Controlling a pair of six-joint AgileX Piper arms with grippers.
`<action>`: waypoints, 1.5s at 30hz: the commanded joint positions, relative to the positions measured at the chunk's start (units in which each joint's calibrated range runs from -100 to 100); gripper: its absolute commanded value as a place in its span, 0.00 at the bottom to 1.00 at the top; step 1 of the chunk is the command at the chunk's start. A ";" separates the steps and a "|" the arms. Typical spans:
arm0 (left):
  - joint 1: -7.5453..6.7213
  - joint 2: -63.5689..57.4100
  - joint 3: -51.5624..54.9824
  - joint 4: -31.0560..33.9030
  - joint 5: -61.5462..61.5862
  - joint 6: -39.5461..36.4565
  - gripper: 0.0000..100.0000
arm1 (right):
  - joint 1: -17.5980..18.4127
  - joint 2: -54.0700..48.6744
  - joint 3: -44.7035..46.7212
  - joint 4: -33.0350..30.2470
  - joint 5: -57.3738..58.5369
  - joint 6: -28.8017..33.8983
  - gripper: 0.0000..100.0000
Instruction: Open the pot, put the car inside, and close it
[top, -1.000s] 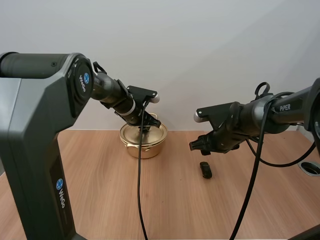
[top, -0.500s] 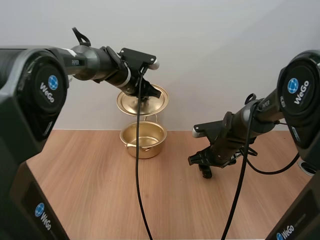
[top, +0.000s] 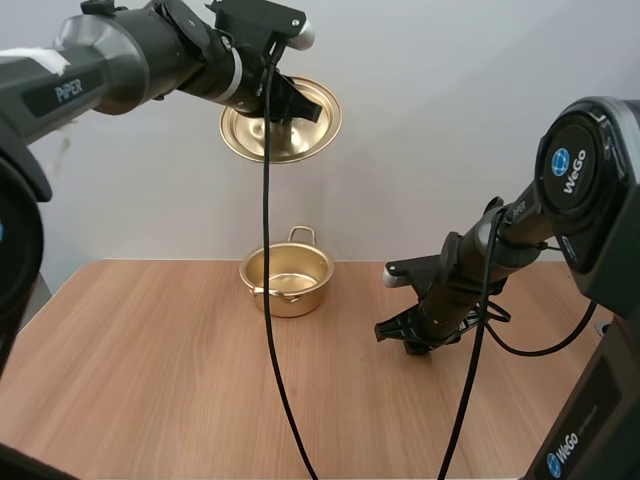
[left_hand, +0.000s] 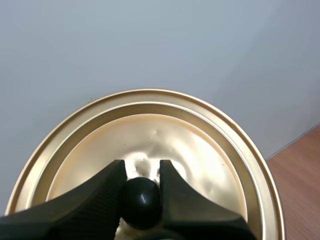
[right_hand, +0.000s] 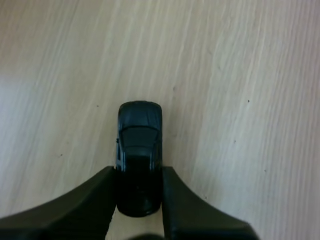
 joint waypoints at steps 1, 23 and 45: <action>-0.04 -1.00 0.01 0.03 -0.11 -0.06 0.00 | -0.01 -0.09 -0.09 0.04 -1.04 -0.04 0.00; 1.14 -10.43 -9.98 -1.96 12.88 -6.79 0.00 | 11.80 4.99 -35.23 7.58 10.78 -7.78 0.00; 3.71 -11.45 -13.04 -2.34 17.83 -6.79 0.00 | 13.97 20.66 -42.48 7.89 11.10 -7.74 0.59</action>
